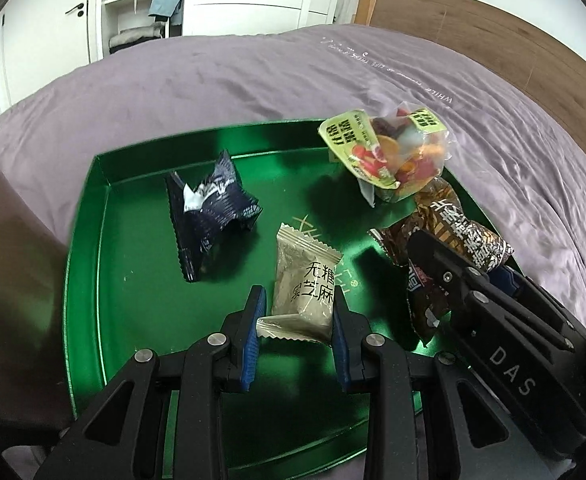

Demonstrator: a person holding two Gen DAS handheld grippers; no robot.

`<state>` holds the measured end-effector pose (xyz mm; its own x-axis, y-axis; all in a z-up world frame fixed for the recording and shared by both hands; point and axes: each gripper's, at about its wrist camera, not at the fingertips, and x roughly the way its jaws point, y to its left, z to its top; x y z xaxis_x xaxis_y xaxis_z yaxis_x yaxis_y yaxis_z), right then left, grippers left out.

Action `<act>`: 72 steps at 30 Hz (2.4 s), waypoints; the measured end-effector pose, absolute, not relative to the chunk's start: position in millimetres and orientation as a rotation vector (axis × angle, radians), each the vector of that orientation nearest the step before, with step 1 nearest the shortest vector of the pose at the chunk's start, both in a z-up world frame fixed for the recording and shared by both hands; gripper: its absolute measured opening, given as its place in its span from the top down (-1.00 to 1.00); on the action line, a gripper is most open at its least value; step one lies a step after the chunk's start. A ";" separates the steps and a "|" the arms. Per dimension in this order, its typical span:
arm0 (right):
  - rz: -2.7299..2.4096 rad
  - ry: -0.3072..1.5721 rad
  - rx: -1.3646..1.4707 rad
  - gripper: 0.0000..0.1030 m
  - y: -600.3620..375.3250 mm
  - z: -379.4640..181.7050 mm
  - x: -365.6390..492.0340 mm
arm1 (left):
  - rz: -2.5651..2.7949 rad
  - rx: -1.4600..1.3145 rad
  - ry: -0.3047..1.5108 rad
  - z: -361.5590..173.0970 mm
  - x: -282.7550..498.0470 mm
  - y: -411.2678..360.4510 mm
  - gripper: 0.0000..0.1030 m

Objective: Organize snacks
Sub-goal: 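Carry the beige sachet and brown bag over the green tray, then open both grippers to release the sachet and brown bag into the tray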

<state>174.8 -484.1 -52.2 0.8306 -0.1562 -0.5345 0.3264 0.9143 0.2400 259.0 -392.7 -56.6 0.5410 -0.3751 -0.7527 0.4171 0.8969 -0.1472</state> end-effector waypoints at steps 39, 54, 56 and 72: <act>-0.338 0.408 0.314 -0.51 -478.6 -50.6 154.9 | -0.456 0.092 0.795 -62.2 246.5 -395.9 -0.27; -0.377 0.262 0.234 -0.52 -461.9 -36.5 133.3 | -0.460 0.057 0.736 -55.0 238.3 -385.1 -0.27; -0.387 0.239 0.227 -0.54 -459.4 -34.4 127.9 | -0.460 0.053 0.724 -52.8 237.0 -383.0 -0.27; -0.425 0.144 0.246 -0.54 -460.4 -26.6 106.4 | -0.441 0.079 0.653 -35.6 224.3 -383.5 -0.40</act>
<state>106.4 -460.4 -26.6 0.9015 -0.3891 -0.1893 0.4239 0.8821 0.2053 224.3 -383.5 -35.6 0.7055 -0.3717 -0.6034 0.4208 0.9048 -0.0653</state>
